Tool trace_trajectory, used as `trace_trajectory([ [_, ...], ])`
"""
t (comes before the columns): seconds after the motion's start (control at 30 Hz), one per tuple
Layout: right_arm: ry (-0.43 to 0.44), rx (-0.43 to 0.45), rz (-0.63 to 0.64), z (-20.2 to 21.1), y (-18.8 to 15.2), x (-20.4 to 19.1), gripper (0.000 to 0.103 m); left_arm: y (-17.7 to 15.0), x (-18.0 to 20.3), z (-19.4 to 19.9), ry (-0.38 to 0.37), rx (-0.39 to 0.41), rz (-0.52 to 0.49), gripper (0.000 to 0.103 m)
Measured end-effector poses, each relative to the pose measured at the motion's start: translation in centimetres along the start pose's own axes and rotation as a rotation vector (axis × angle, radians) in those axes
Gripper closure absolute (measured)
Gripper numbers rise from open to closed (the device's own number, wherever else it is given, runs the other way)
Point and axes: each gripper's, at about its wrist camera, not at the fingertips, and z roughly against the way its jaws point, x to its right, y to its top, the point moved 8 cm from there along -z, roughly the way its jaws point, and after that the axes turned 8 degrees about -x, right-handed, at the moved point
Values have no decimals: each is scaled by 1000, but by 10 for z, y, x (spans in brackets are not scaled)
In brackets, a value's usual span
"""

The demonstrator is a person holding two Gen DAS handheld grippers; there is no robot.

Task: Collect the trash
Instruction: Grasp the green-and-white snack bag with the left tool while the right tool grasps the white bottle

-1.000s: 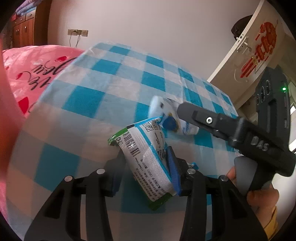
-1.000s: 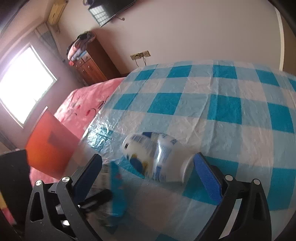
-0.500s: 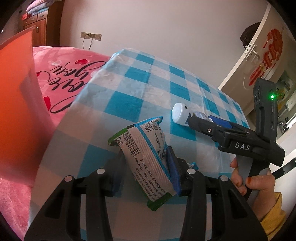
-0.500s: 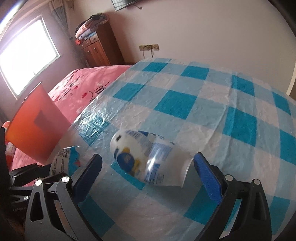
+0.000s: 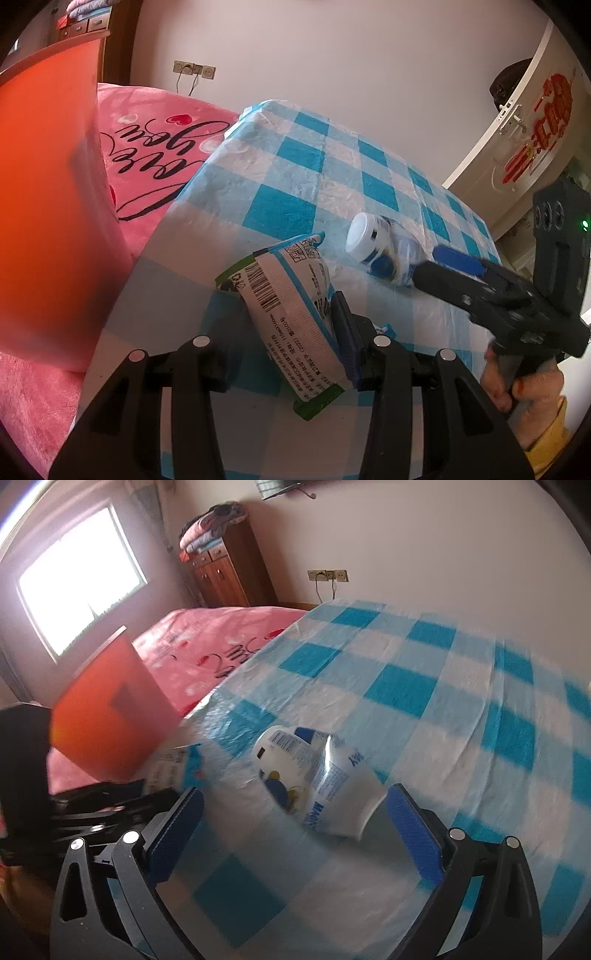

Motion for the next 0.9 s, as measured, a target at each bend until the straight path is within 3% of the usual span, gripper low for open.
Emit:
trace_trajectory([
  [0.13, -95, 20, 76, -6, 8, 5, 5, 1, -4, 3, -1, 5, 6, 58],
  [0.47, 3, -66, 157, -34, 13, 5, 5, 2, -6, -1, -3, -3, 11, 58],
  [0.7, -24, -81, 188, -41, 4, 0, 6, 3, -6, -2, -11, 0, 9, 58],
  [0.9, -80, -66, 161, -37, 6, 7, 25, 4, -3, 0, -13, 5, -5, 58],
])
